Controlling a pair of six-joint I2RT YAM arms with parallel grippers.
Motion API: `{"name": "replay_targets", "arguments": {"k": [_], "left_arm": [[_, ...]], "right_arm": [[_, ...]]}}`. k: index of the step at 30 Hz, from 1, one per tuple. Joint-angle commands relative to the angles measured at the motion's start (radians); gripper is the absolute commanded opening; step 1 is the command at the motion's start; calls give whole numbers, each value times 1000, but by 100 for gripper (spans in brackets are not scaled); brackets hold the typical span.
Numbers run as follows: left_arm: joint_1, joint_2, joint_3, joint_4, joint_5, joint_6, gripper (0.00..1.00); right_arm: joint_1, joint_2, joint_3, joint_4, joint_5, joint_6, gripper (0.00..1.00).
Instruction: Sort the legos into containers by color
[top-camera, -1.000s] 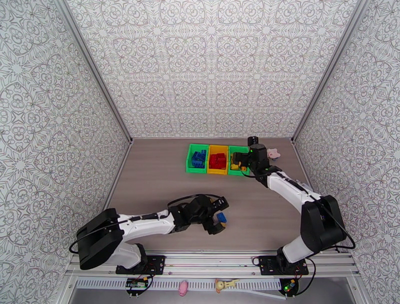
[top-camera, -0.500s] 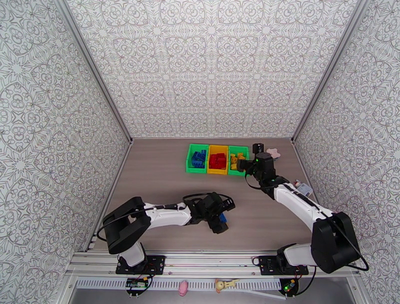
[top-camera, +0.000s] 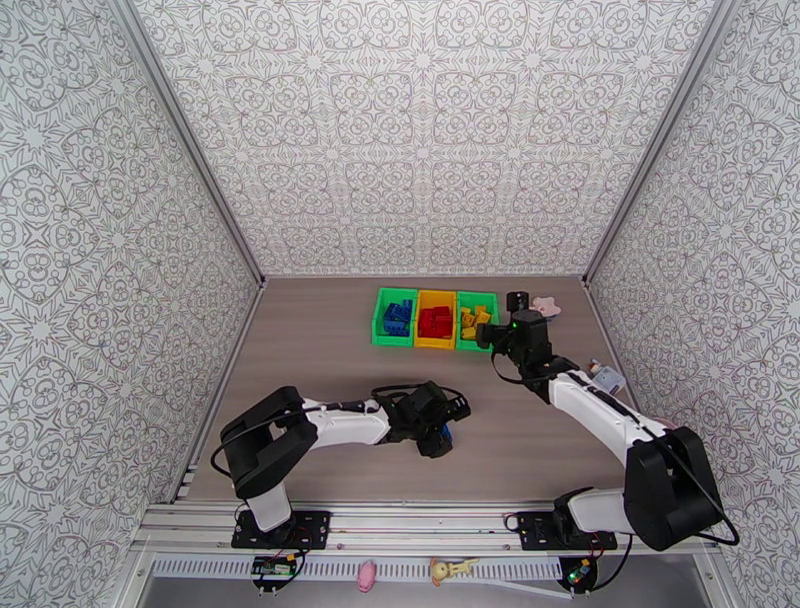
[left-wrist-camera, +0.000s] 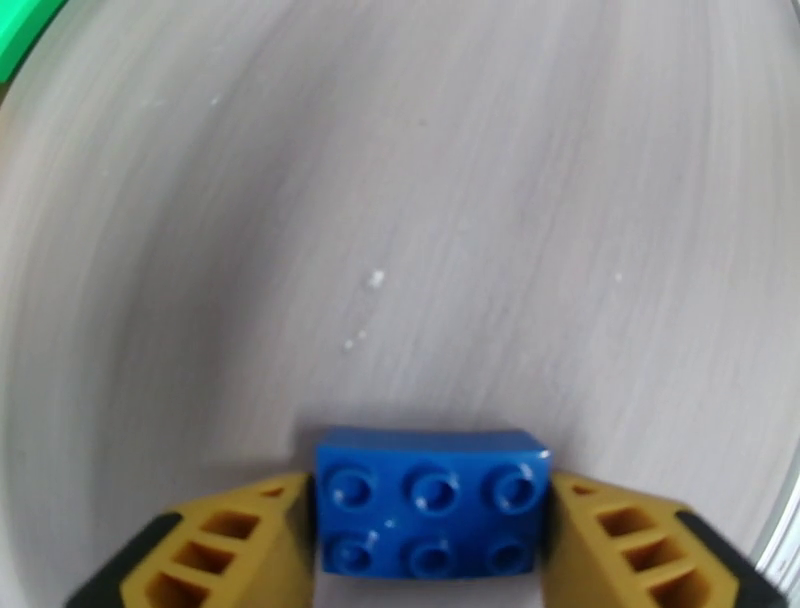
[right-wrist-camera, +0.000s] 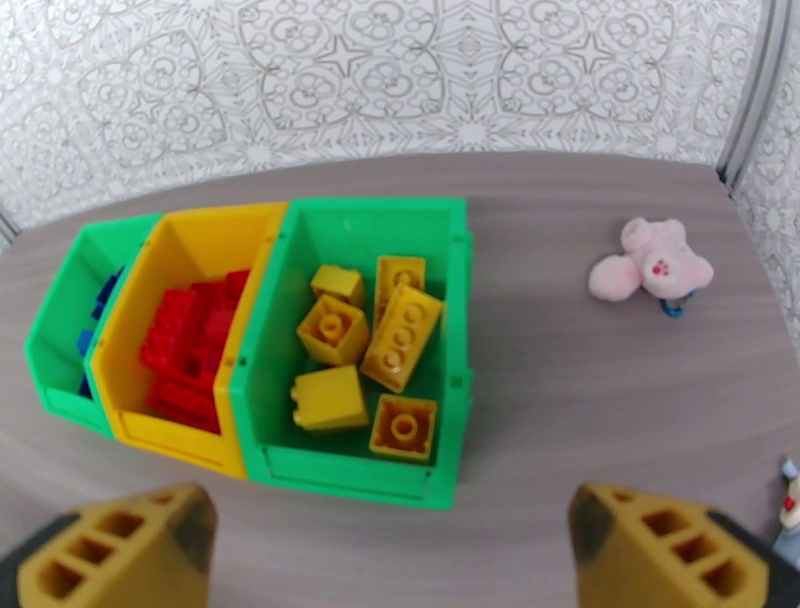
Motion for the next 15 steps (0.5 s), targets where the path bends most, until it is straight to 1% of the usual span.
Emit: {"name": "replay_targets", "arguments": {"k": [1,5,6,7,10,15], "left_arm": [[2,17,-2,-25,31,-2,47],[8,-12,-28,10,31,-15,43],[13,-23,-37,19,33,-24,40],[17,-34,-40,21,35,-30,39],[37,-85,-60,37,27,-48,39],[79,-202,-90,75,-19,-57,39]], "right_arm": [[-8,-29,-11,3,11,-5,96],[-7,-49,-14,-2,-15,-13,96],[-7,-55,-16,-6,-30,-16,96],[-7,-61,-16,-7,-44,-21,96],[-7,-84,-27,-4,-100,-41,98],[-7,-149,-49,-10,-181,-60,100]]}}
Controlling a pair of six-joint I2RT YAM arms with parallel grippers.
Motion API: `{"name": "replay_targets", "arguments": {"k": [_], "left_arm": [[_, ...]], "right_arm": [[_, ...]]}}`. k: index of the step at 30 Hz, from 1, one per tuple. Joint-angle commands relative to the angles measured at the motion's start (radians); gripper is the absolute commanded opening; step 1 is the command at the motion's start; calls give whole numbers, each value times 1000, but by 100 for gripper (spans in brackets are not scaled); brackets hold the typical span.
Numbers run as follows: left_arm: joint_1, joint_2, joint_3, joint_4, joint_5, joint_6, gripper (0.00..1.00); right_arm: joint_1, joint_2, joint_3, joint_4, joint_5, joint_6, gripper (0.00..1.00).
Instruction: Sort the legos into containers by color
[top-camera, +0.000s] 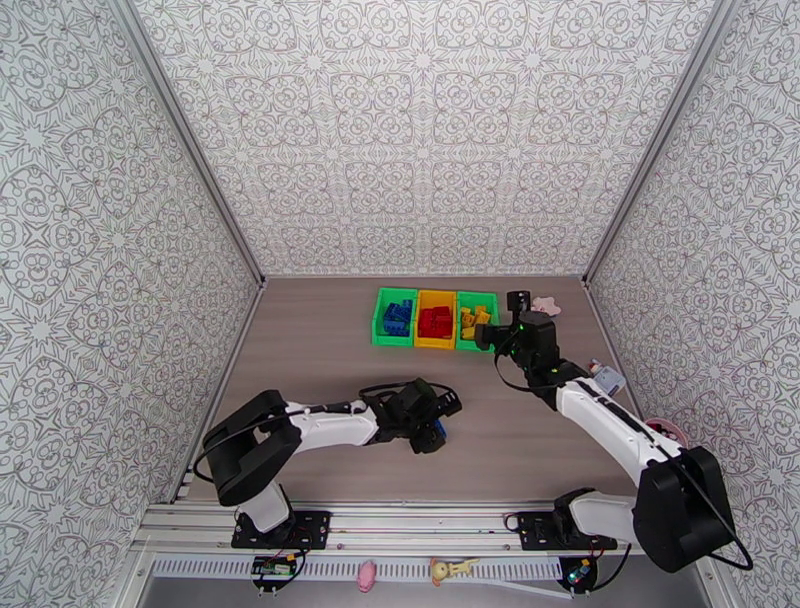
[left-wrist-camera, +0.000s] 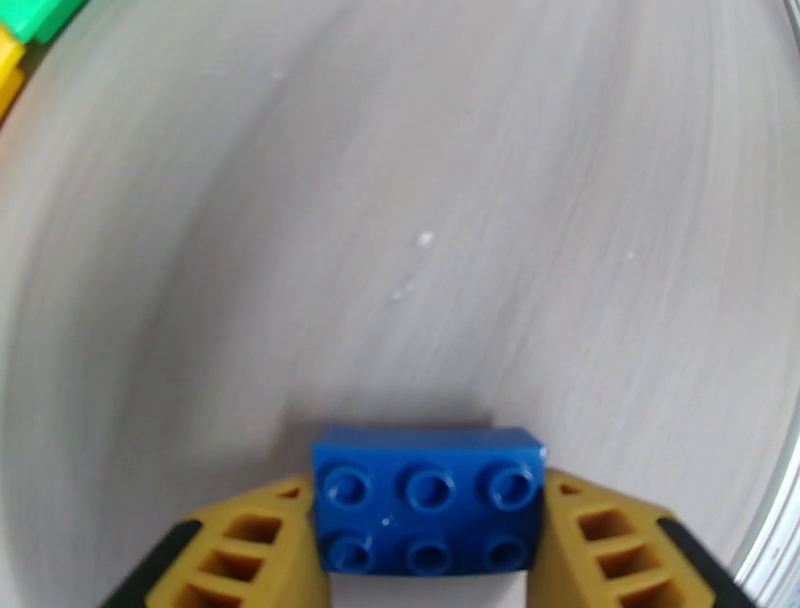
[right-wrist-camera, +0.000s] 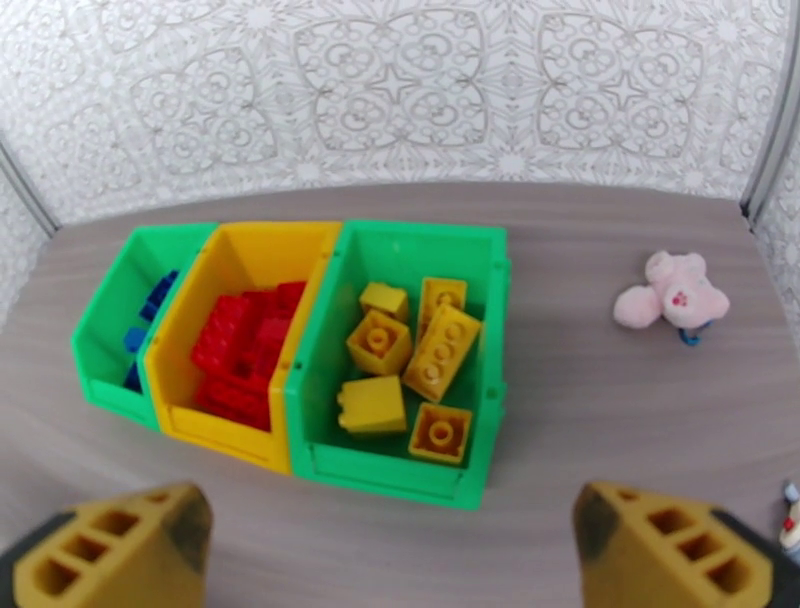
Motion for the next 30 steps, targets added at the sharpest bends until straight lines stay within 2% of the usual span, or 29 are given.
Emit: {"name": "replay_targets", "arguments": {"k": [1,4,10,16,24,30], "left_arm": [[35,-98,-17,60,-31,-20,39],[85,-151,-44,130,-38,-24,39],[203,-159,-53,277,-96,-33,40],[312,-101,-13,402,-120,-34,40],[429,-30,112,346,-133,-52,43],[508,65,219,319,-102,-80,40]], "right_arm": [[-7,-59,-23,-12,-89,-26,99],[-5,-91,-23,-26,-175,-84,99],[62,-147,-37,-21,-183,-139,100],[139,-149,-46,48,-225,-183,100],[237,-41,-1,123,-269,-191,100],[264,5,8,162,-292,-172,100]]}}
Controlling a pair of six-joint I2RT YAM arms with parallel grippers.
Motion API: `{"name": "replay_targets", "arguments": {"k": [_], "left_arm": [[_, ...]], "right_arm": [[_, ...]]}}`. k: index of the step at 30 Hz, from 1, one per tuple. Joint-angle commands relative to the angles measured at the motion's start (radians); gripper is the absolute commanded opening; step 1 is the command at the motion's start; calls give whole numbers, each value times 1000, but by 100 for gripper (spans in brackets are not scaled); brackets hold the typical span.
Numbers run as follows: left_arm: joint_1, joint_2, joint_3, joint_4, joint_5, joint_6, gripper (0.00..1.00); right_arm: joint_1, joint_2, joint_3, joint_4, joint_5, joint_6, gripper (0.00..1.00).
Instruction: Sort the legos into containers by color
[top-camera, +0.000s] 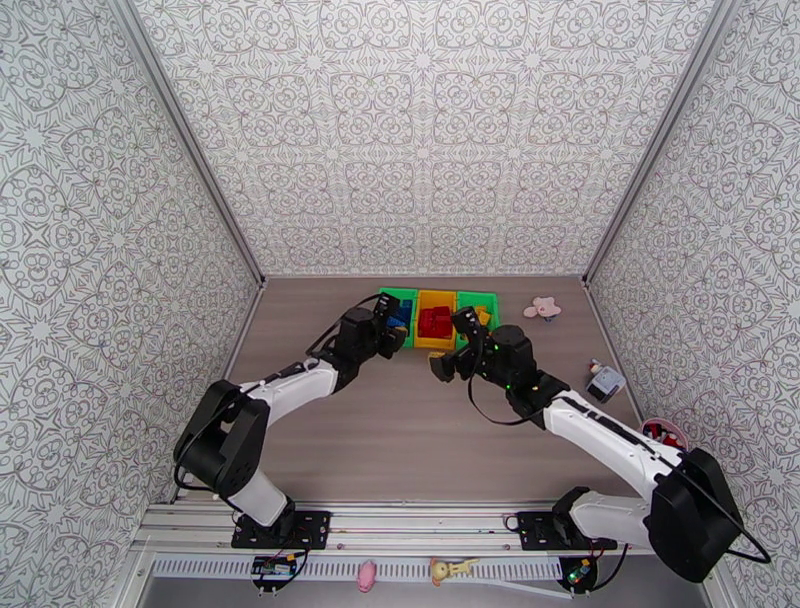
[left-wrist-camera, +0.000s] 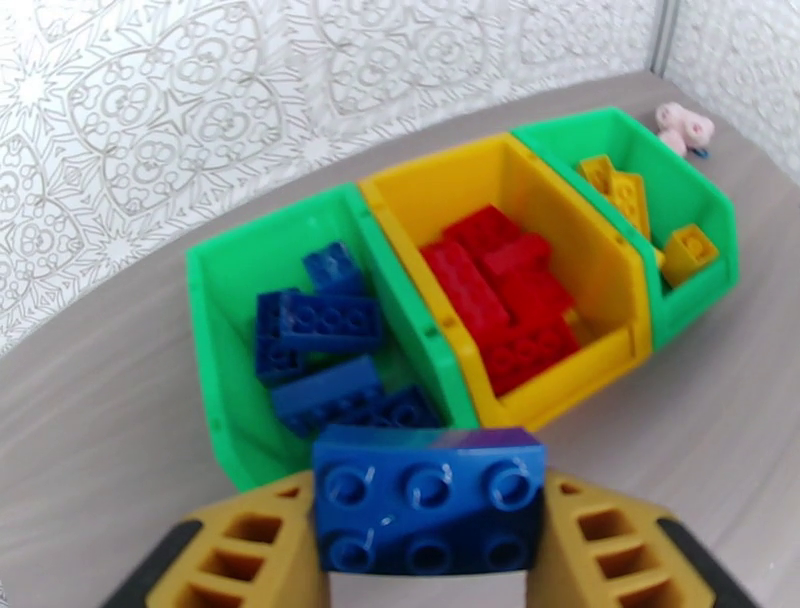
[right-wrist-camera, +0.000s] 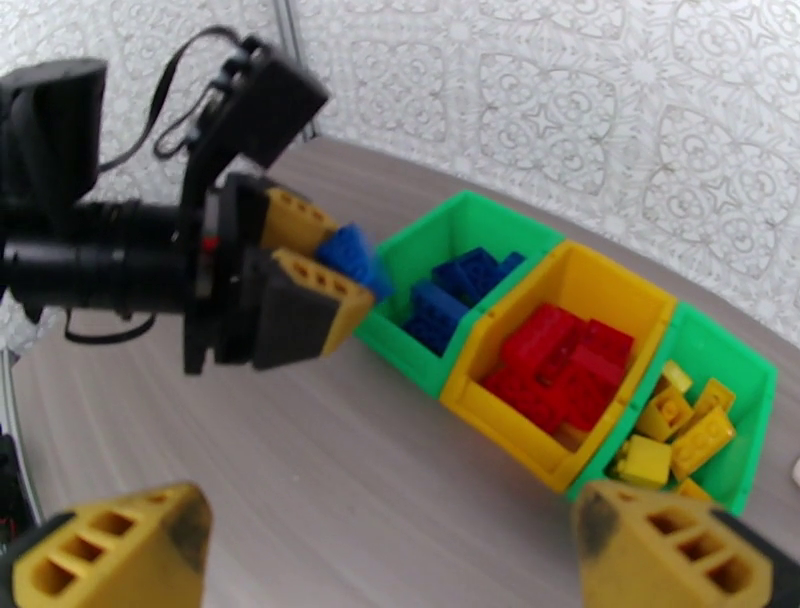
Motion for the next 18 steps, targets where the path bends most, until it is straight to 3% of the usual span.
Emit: {"name": "replay_targets", "arguments": {"k": [1,15,18], "left_arm": [[38,69,72,-25,23,-32,39],[77,341,399,-146,42,-12,37],[77,360,413,-143,52,-5,44]], "right_arm": [[11,6,35,42,-30,5,100],[11,-91,-21,-21,48,-14,100],[11,-102,-16,-38,60,-21,99]]}}
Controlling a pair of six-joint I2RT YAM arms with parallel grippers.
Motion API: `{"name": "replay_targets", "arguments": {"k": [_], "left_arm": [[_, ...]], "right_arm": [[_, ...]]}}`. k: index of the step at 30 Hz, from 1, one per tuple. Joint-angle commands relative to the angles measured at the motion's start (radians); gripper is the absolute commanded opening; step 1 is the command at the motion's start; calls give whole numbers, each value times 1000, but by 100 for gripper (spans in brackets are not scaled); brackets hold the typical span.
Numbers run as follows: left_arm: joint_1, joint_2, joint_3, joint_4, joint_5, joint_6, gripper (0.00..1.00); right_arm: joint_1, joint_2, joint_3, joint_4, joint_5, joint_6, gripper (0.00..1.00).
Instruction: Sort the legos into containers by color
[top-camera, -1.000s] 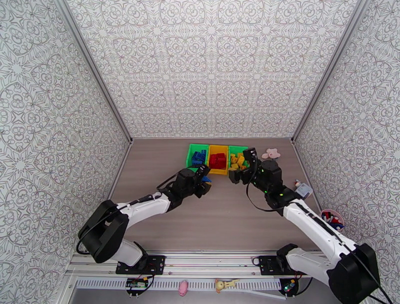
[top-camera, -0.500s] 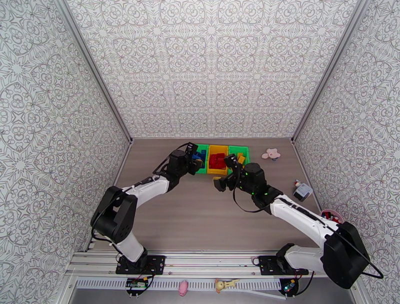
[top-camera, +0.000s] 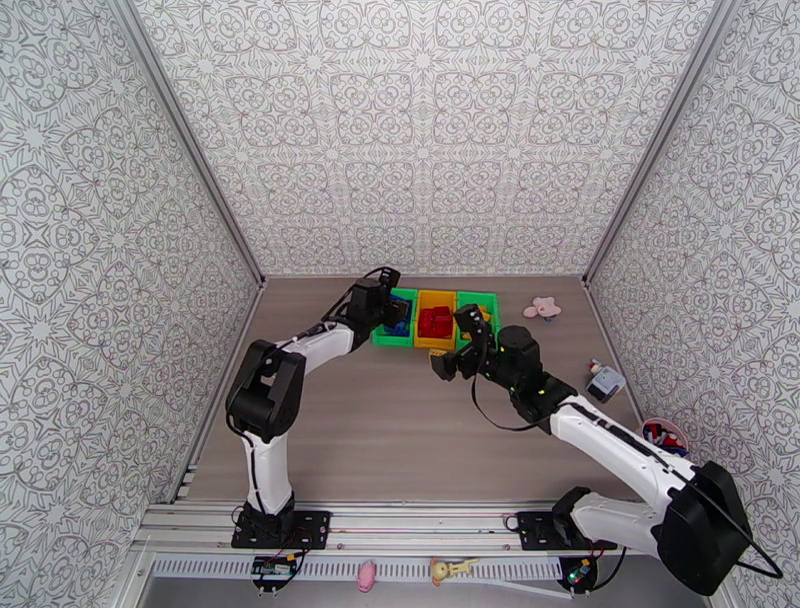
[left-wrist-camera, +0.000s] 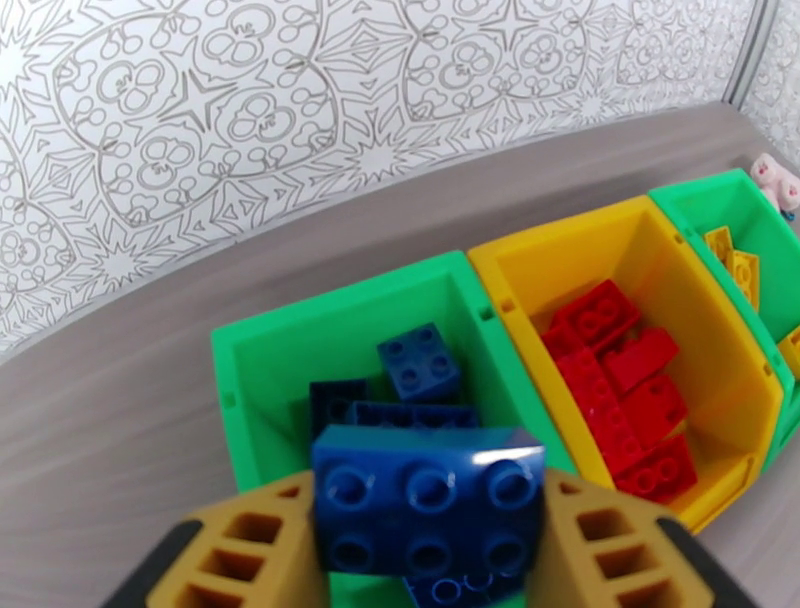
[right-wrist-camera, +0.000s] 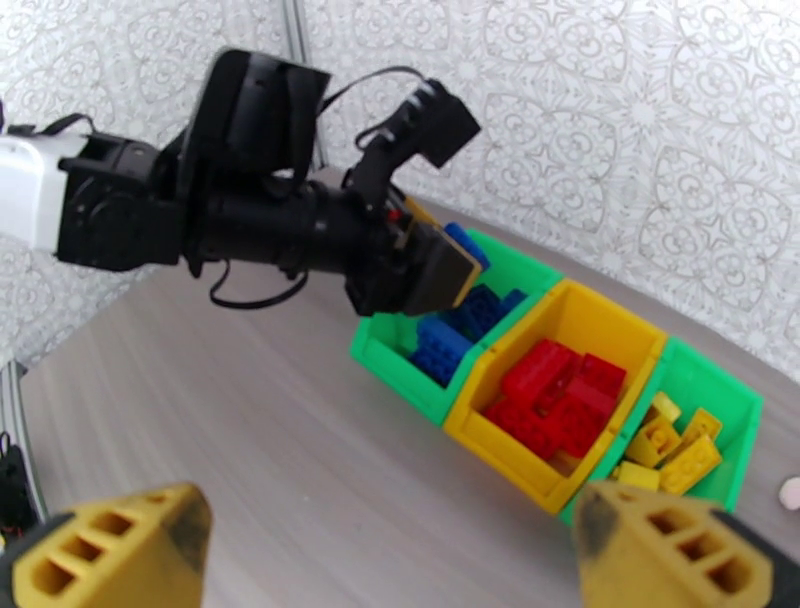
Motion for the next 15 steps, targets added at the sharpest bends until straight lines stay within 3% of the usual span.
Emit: {"name": "replay_targets", "arguments": {"k": [1,8,13,15], "left_arm": [[6,23,30,-23,32,23,48],[2,-67,-57,52,43,38,71],[-3,-197,-185,107,0,43,97],[-3,-263,-257,132,-22,39,100]], "right_arm": [[6,-22,-13,-41,31,-17,100],[6,-31,-9,-54,-32,-56,100],[6,-9,11,-45,-44,-69,99],[7,-9,0,-20,-34,-79,100]]}}
